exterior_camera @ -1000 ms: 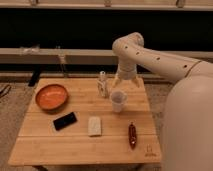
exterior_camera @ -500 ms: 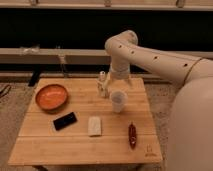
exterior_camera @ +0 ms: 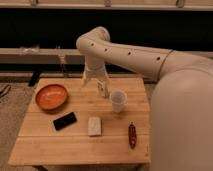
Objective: Drag the ceramic bowl in a circle
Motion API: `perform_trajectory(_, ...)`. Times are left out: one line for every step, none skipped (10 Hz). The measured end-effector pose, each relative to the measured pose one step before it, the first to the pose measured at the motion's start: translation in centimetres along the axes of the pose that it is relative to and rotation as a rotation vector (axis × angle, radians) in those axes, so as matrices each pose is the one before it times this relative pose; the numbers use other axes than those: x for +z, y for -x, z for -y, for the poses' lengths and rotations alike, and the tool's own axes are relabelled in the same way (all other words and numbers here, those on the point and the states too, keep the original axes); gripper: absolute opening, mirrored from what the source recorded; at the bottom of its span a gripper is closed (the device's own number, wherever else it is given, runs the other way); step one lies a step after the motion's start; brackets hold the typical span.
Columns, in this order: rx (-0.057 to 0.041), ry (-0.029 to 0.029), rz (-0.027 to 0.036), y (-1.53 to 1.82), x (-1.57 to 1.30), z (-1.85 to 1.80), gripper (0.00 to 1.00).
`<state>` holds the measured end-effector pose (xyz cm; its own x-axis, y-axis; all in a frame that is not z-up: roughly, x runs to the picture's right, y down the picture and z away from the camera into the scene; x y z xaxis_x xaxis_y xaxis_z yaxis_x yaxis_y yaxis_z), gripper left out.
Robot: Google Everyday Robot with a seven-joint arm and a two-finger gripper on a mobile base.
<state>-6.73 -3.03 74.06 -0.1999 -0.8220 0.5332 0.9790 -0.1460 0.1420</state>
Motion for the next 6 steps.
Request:
perform_trajectory(-0.03097, -0.00523, -0.00259, -0.941, 0.396, 1.767, 0.80)
perform_trajectory(-0.03159, -0.00796, -0.00581, -1.074, 0.374, 1.760, 0.80)
perform_trajectory(-0.02992, -0.00310, -0.00611, -1.105, 0.553, 1.568, 0.80)
perform_trajectory(-0.02358, -0.00305, -0.00290, -0.759, 0.494, 1.272, 0.80)
perform_trajectory(-0.02333, -0.00214, -0.00137, -0.657, 0.561, 1.377, 0.80)
perform_trajectory(-0.02869, -0.00114, -0.00155, -0.685, 0.683, 1.754, 0.80)
